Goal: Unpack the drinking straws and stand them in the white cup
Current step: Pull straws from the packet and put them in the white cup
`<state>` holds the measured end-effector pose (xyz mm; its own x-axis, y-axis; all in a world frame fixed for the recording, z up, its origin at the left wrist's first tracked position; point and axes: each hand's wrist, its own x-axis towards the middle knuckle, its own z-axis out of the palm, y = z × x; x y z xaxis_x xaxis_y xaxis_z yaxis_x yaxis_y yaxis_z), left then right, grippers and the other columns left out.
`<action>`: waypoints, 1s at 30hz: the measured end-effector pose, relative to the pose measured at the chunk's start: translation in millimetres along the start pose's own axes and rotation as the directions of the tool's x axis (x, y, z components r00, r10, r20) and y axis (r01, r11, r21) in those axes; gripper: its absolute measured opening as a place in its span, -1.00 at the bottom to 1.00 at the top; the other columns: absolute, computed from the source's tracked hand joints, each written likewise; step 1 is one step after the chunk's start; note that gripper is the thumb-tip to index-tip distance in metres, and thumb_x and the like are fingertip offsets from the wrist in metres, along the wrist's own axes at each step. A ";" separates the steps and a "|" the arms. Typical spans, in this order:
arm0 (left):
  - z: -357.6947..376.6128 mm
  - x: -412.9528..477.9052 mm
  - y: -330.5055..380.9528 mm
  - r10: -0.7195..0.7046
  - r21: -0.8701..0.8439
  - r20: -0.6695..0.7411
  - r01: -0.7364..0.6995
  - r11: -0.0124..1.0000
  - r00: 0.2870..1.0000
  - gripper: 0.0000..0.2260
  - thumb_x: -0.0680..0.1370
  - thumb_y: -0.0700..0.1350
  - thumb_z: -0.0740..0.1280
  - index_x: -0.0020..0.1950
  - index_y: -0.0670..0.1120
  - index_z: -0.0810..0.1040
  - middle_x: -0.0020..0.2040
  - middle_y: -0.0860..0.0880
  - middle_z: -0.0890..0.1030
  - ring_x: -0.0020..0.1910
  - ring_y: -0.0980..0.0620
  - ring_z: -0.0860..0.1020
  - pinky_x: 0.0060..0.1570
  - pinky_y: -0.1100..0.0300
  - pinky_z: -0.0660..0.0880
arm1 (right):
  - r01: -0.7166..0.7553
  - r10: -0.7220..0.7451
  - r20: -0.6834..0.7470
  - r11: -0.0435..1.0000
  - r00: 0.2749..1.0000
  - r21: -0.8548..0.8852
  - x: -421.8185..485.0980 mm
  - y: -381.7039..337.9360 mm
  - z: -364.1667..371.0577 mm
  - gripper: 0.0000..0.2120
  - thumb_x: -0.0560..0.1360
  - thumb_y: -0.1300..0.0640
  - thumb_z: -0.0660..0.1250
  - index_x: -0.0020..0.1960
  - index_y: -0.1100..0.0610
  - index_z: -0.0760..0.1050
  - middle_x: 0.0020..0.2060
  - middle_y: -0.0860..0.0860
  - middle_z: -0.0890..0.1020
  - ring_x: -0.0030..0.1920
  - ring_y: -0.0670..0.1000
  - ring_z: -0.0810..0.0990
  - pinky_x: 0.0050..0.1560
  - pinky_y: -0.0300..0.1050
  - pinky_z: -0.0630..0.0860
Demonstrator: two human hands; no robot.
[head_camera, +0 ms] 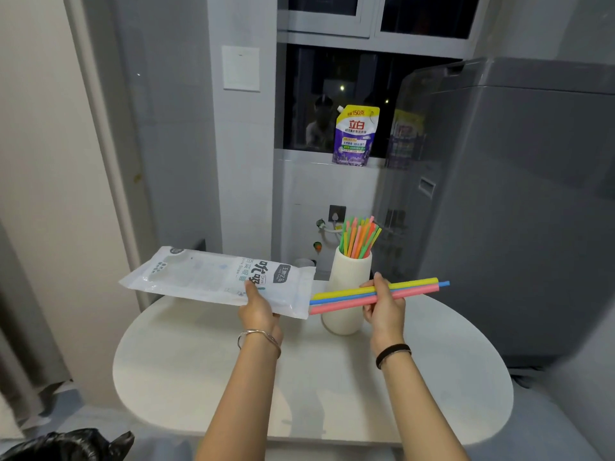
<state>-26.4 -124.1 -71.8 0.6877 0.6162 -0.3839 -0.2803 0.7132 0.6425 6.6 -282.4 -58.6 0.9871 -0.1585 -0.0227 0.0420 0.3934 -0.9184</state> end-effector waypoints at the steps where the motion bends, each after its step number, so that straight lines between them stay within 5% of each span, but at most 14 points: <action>1: 0.3 -1.2 -0.2 -0.005 0.008 0.001 0.005 1.000 1.000 -0.63 0.64 0.00 0.19 0.38 -0.16 0.43 0.20 -0.11 0.58 -0.07 0.00 0.57 -0.07 0.12 0.52 | 0.021 -0.021 0.016 1.000 1.000 -0.023 0.3 -0.7 0.1 -0.70 0.56 0.12 0.23 -0.33 0.16 0.46 -0.53 -0.04 0.45 -0.56 -0.15 0.40 -0.57 -0.36 0.31; 3: 2.4 -3.2 -1.9 -0.005 0.036 0.006 0.005 0.999 1.000 -0.64 0.65 -0.02 0.17 0.39 -0.17 0.43 0.19 -0.11 0.57 -0.08 -0.02 0.57 -0.09 0.12 0.52 | 0.070 -0.064 0.074 0.994 0.995 -0.084 -0.3 1.2 2.3 -0.68 0.56 0.12 0.22 -0.35 0.14 0.45 -0.51 -0.02 0.45 -0.52 -0.12 0.40 -0.52 -0.32 0.32; 7: 8.1 -8.5 -10.7 -0.070 0.086 0.048 0.065 0.994 0.996 -0.76 0.65 0.02 0.14 0.22 -0.07 0.46 -0.10 0.00 0.58 -0.27 0.05 0.55 -0.48 0.17 0.52 | 0.127 -0.086 0.211 0.973 0.974 -0.191 -5.7 15.4 13.0 -0.71 0.56 0.12 0.24 -0.34 0.12 0.46 -0.49 0.02 0.39 -0.48 -0.07 0.34 -0.50 -0.31 0.27; 10: 11.0 -12.9 -15.0 -0.156 0.097 0.080 0.148 0.984 0.984 -0.80 0.65 0.05 0.13 0.13 -0.04 0.44 -0.08 -0.02 0.59 -0.21 -0.03 0.57 -0.23 -0.06 0.58 | 0.134 -0.076 0.268 0.970 0.961 -0.205 -7.2 20.8 18.1 -0.73 0.56 0.12 0.23 -0.32 0.12 0.45 -0.49 0.01 0.39 -0.45 -0.06 0.36 -0.45 -0.30 0.30; 15: 5.9 -1.7 -6.6 -0.086 -0.039 0.050 0.088 0.995 0.995 -0.63 0.67 -0.06 0.12 0.44 -0.17 0.36 0.24 -0.13 0.54 0.04 -0.04 0.54 0.10 0.07 0.49 | 0.238 -0.183 0.243 0.946 0.953 -0.220 15.2 -7.7 7.3 -0.64 0.57 0.06 0.21 -0.38 0.09 0.45 -0.50 -0.03 0.45 -0.44 -0.08 0.42 -0.39 -0.22 0.35; 21: 9.0 13.2 -1.7 -0.075 -0.099 0.017 0.076 0.992 0.997 -0.64 0.66 -0.06 0.15 0.43 -0.15 0.37 0.00 -0.02 0.57 -0.22 0.08 0.52 -0.14 0.14 0.51 | 0.395 -0.335 0.222 0.854 0.916 -0.339 60.7 -77.9 0.9 -0.64 0.55 -0.09 0.20 -0.34 0.09 0.41 -0.43 0.07 0.42 -0.38 0.03 0.43 -0.31 -0.09 0.38; 26: 17.5 11.7 -8.0 -0.085 -0.118 0.054 0.091 0.989 0.995 -0.63 0.67 -0.07 0.13 0.46 -0.14 0.35 0.27 -0.12 0.54 -0.02 -0.03 0.55 0.10 0.06 0.46 | 0.539 -0.461 0.280 0.710 0.842 -0.453 79.3 -111.6 14.0 -0.59 0.55 -0.12 0.17 -0.29 0.16 0.48 -0.38 0.09 0.53 -0.39 -0.02 0.50 -0.33 -0.17 0.44; 30: 20.6 9.9 -12.5 -0.094 -0.117 0.055 0.100 0.988 0.994 -0.64 0.67 -0.07 0.14 0.45 -0.13 0.36 0.34 -0.12 0.52 0.04 -0.03 0.53 0.11 0.07 0.45 | 0.593 -0.473 0.358 0.653 0.805 -0.471 87.1 -113.5 25.4 -0.53 0.56 -0.08 0.18 -0.19 0.34 0.50 -0.34 0.16 0.52 -0.34 0.04 0.52 -0.33 -0.15 0.47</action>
<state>-2.3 -133.7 -70.0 0.7471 0.5269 -0.4052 -0.2865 0.8053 0.5190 91.7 -317.8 53.7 0.8303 0.0109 0.5572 0.5398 -0.2641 -0.7993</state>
